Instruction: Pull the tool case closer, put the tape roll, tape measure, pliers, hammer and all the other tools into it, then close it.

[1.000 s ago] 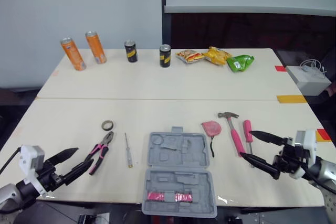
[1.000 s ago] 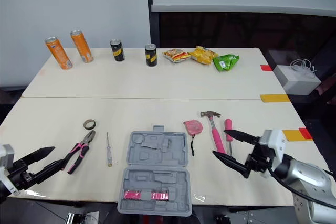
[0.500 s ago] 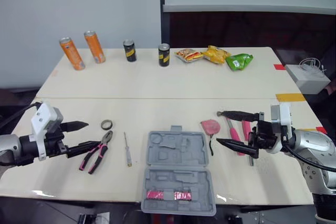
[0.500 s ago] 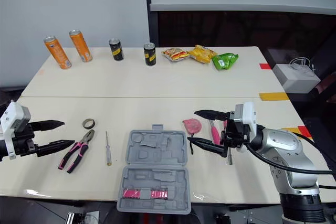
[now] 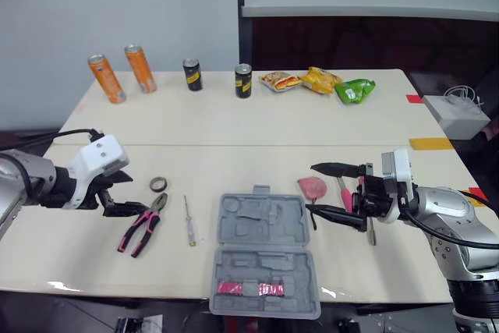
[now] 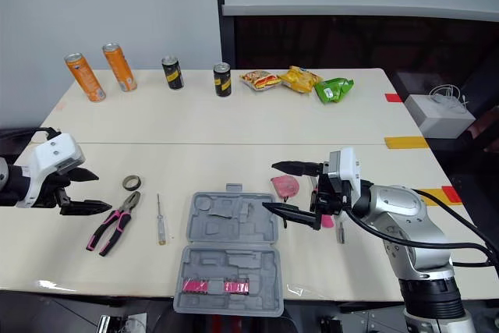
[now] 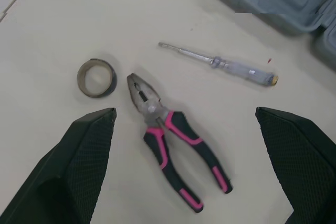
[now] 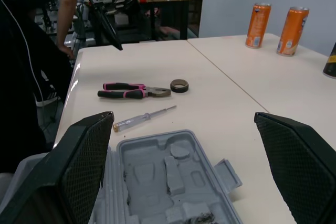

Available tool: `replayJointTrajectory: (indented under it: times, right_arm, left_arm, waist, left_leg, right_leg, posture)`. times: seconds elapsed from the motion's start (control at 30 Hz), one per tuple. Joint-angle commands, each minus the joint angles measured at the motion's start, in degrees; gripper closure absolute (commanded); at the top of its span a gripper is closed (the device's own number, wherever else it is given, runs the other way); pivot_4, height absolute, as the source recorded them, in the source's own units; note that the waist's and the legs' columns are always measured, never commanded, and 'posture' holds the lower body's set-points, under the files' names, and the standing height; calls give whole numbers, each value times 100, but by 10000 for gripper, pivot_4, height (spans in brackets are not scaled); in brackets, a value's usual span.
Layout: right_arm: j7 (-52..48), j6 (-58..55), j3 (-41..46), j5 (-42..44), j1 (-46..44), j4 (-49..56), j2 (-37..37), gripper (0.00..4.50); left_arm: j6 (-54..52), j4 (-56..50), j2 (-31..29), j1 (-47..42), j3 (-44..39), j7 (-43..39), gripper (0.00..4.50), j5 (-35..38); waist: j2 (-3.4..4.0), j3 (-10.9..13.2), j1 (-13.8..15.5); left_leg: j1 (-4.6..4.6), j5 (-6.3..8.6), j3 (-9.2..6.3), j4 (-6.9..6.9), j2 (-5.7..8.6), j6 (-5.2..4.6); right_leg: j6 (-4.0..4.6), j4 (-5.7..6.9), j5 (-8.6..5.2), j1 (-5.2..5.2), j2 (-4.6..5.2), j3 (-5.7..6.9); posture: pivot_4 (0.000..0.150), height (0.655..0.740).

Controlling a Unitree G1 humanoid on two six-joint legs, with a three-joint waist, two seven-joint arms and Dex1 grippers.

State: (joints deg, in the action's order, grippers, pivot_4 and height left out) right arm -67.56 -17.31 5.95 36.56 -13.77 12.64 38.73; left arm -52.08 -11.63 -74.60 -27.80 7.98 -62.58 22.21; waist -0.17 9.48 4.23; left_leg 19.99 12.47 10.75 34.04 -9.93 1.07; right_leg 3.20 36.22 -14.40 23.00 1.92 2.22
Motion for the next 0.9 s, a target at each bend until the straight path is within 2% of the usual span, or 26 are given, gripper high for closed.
replayJointTrajectory:
  times: [0.03, 0.17, 0.2, 0.3, 0.4, 0.53, 0.7, 0.9]
  right_arm:
    - [79, 89, 47, 26, -41, 179, -66, 583]
    - [171, 144, 27, -2, -19, 176, -158, 583]
    - [195, 166, 34, -10, 5, 181, -181, 583]
    - [253, 201, 49, -14, 59, 196, -219, 583]
    - [305, 225, 83, -18, 122, 228, -224, 0]
    - [374, 235, 129, -18, 232, 303, -210, 0]
    - [451, 211, 191, 0, 379, 445, -174, 0]
    - [523, 210, 237, 9, 476, 511, -150, 0]
  left_arm:
    - [-636, 668, 68, -1334, 1368, -586, 0, -1005]
    - [-395, 2076, 754, -2666, 2677, -1243, 0, -2043]
    - [-182, 2694, 1057, -2979, 2937, -1306, 0, -2331]
    - [434, 4228, 1799, -3641, 3388, -1395, 0, -2968]
    - [832, 5602, 2605, -4138, 3451, -1269, 8143, -3271]
    - [1312, 6971, 3397, -4487, 3240, -951, 21625, -3502]
    - [1573, 7873, 4003, -4597, 2938, -585, 21625, -3662]
    - [1719, 8276, 4336, -4624, 2635, -318, 21625, -3842]
  waist:
    - [0, 0, 11]
    - [8, -2, 20]
    - [9, -2, 18]
    - [7, -2, 14]
    - [4, -3, 22]
    - [3, -3, 33]
    - [0, 0, 35]
    - [-2, 0, 50]
  left_leg:
    - [0, -1, -1, 1, 0, 1]
    - [7, -6, -1, 2, 3, 10]
    - [14, -7, -2, 2, 4, 11]
    - [30, -9, -9, 7, 11, 14]
    - [50, -8, -22, 14, 16, 14]
    - [105, -6, -55, 41, 20, 9]
    - [129, -1, -97, 52, 21, 0]
    - [152, -3, -146, 65, 19, -2]
  right_leg:
    - [1, 5, -1, 1, 0, 0]
    - [3, 14, -1, 3, 1, -1]
    - [2, 16, -1, 3, 2, -1]
    - [0, 24, 0, 12, 5, -1]
    - [-33, 26, 20, 23, 5, 1]
    - [-43, 26, 28, 43, 15, 34]
    - [-47, 26, 31, 40, 22, 75]
    - [-47, 28, 31, 38, 30, 128]
  posture:
    - [1500, 7400]
    - [1500, 7400]
    - [1500, 7400]
    - [1500, 7400]
    - [1500, 7400]
    - [1500, 7400]
    - [1500, 7400]
    - [1500, 7400]
